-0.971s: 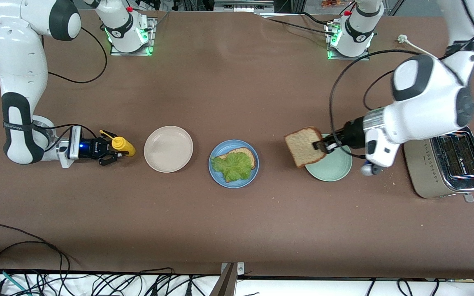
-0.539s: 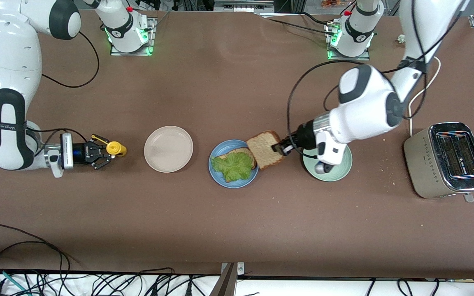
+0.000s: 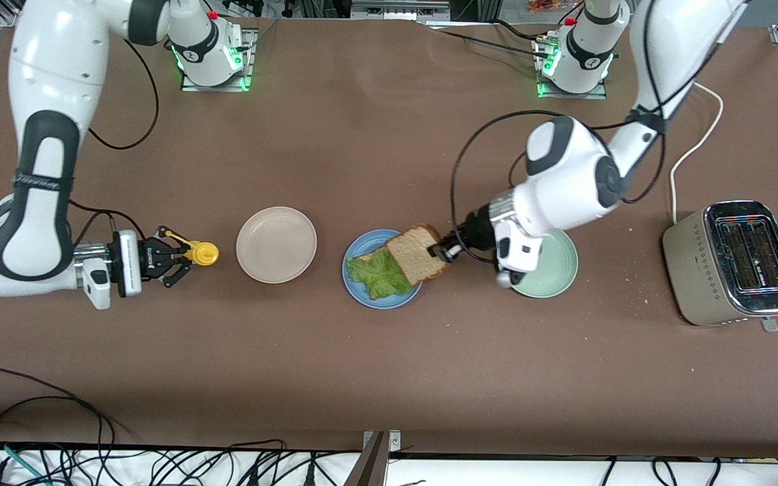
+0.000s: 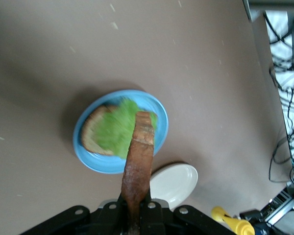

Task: Make sandwich in blue plate with both arms
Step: 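Carry the bread toward the blue plate while the right gripper lifts the mustard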

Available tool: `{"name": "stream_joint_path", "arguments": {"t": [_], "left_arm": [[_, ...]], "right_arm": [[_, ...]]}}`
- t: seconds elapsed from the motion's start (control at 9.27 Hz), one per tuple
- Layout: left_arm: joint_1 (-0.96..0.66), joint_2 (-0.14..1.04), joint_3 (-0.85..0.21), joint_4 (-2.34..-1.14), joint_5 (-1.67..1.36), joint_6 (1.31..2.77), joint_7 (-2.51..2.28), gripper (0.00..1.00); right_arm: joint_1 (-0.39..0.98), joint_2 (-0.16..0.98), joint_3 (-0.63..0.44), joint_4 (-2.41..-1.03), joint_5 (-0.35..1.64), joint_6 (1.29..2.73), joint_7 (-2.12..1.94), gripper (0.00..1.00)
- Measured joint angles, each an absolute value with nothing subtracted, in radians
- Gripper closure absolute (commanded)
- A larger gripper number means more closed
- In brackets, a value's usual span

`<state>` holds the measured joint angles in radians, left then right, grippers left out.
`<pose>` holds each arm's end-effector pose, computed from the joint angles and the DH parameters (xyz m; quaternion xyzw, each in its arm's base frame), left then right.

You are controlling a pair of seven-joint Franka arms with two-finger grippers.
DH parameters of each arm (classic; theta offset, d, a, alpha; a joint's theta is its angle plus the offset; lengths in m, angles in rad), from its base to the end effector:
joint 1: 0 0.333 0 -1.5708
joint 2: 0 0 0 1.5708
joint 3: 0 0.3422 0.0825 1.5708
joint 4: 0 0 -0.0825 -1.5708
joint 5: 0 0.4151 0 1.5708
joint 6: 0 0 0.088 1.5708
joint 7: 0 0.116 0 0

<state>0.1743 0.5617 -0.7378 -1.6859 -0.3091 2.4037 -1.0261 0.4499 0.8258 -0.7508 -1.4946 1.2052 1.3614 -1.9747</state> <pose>0.6551 -0.3295 0.3736 0.8729 0.3703 -0.1153 0.2961 0.6988 0.0165 0.2533 -0.6749 -0.5904 -0.1521 0.4157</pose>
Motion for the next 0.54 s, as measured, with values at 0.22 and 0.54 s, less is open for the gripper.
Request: {"name": "stream_joint_path", "arguments": {"t": [0.22,0.54], "left_arm": [[0.306,0.511,-0.735,-1.658,-0.297,2.245,-0.969,1.0],[0.434,0.383,-0.735,-1.651,-0.152,2.061,-0.929,1.0]], "right_arm": [[0.661,0.82,-0.895,-1.481,1.159,1.412,-1.808,1.0],[0.835,0.831,-0.9,-1.316,0.923,1.505,-1.543,1.0]]}}
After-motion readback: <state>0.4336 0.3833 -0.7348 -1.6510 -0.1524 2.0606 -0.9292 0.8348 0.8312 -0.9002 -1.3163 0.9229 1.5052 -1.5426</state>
